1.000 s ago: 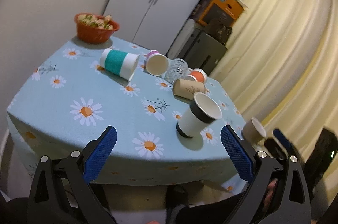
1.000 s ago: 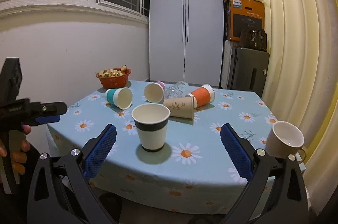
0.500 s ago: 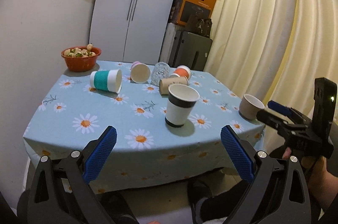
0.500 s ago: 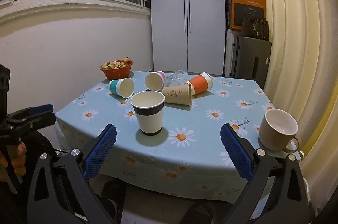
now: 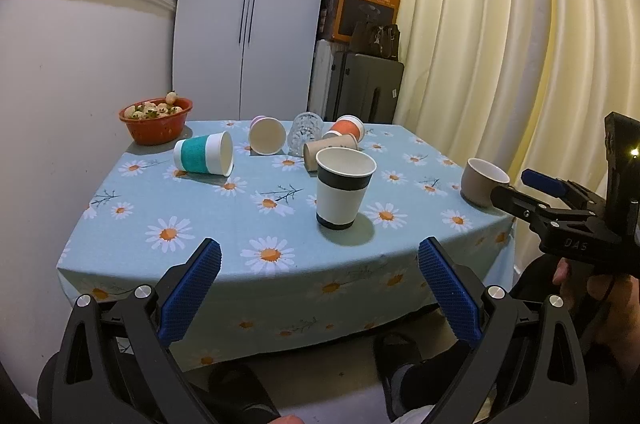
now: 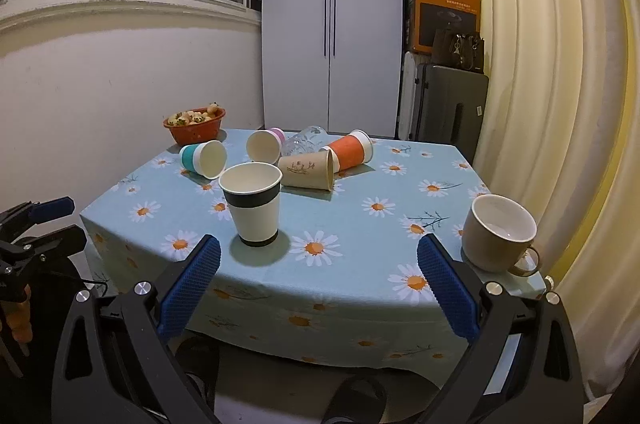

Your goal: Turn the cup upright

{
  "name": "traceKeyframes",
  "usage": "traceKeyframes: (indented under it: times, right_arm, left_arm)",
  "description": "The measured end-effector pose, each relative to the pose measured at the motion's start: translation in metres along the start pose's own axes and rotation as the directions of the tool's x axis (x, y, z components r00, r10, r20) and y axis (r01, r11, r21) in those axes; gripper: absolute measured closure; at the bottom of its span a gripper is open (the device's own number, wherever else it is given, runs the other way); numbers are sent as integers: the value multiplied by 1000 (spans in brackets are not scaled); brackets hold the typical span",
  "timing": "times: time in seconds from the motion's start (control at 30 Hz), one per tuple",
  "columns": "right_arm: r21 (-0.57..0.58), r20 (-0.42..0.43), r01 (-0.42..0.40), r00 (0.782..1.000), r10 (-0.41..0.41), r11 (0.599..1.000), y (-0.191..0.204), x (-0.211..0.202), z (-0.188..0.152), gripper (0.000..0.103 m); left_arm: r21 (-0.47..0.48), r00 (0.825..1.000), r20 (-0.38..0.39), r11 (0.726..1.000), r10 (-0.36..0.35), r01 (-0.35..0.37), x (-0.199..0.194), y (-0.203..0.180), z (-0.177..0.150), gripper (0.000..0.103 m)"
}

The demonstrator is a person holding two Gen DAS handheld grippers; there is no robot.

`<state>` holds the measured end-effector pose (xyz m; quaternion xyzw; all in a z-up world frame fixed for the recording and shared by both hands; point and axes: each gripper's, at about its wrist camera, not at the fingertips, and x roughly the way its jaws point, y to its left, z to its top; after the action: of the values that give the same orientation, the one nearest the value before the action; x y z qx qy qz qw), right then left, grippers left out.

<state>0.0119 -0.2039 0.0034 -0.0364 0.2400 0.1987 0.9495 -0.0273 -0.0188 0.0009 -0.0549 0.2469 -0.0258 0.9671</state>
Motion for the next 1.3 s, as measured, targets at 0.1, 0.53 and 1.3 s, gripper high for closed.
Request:
traceKeyframes:
  times: [0.1, 0.53, 1.3]
  right_arm:
    - [0, -2, -2, 1000, 2, 1000, 0, 1, 0, 5]
    - [-10, -22, -13, 1000, 13, 1000, 3, 6, -2, 5]
    - [-16, -26, -24, 999, 23, 1000, 6, 8, -6, 5]
  left_arm:
    - [-3, 1000, 1, 1000, 3, -3, 0, 0, -1, 7]
    - [1, 1000, -9, 1000, 1, -1, 2, 0, -3, 7]
    - [-10, 1000, -11, 1000, 4, -4, 3, 1, -4, 7]
